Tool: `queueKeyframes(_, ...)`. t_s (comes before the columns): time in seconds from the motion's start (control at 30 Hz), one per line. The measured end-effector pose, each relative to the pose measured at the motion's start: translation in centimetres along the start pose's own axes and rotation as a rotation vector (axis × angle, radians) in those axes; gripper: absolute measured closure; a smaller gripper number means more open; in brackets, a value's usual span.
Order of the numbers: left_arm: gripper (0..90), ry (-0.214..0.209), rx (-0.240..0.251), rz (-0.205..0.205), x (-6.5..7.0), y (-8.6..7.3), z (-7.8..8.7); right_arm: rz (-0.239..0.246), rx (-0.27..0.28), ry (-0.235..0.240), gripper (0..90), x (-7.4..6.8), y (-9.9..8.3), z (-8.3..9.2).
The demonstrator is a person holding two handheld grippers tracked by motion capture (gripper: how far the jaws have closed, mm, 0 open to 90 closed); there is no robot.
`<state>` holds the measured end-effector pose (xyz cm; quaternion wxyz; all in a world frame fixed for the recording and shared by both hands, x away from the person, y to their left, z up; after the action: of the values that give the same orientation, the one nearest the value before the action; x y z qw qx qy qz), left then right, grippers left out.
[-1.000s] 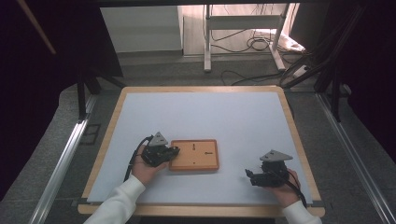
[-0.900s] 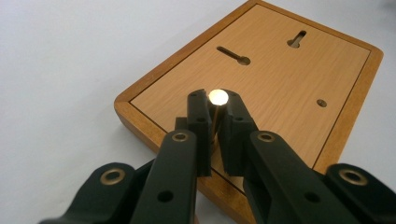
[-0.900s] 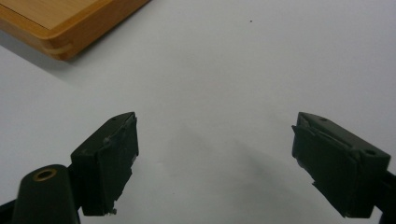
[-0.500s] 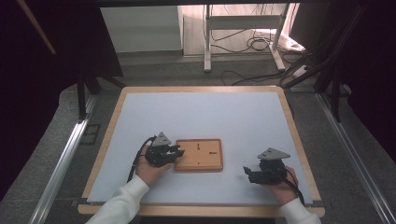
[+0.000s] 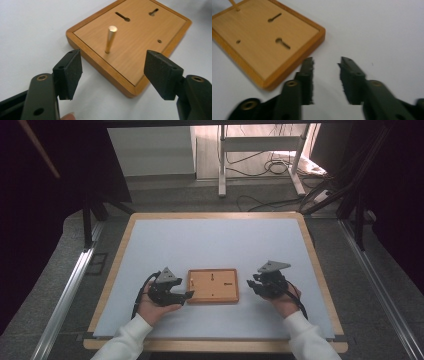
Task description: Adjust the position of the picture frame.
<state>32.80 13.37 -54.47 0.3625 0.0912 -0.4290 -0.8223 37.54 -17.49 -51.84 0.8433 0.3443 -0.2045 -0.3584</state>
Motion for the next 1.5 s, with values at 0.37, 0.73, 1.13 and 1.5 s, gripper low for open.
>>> queueKeyframes(0.37,29.6,-0.006,-0.009,-0.005,0.1,-0.6,0.5,0.112,-0.076,0.011,89.8,0.2,5.1,-5.7)
queueKeyframes(0.73,29.5,-0.011,-0.015,0.001,0.0,-1.4,1.0,0.174,-0.163,0.032,90.0,0.2,5.7,-9.5)
queueKeyframes(1.13,29.2,-0.012,-0.039,-0.004,0.1,-1.7,0.7,0.218,-0.160,0.056,90.0,0.2,5.3,-8.4)
queueKeyframes(1.5,29.4,-0.018,-0.041,-0.011,0.3,-1.7,0.7,0.239,-0.173,0.070,90.0,-1.0,3.3,-6.0)
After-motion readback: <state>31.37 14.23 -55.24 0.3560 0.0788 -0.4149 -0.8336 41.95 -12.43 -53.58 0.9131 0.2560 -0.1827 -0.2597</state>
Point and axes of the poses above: each handheld gripper's, and its own axes: z roughly backward along the jaws, y roughly out of its top, x roughly to its right, the point moved 4 cm from there along -z, roughly forward along the jaws, and after that the axes turned 4 degrees about -y, right-handed, at the moved point
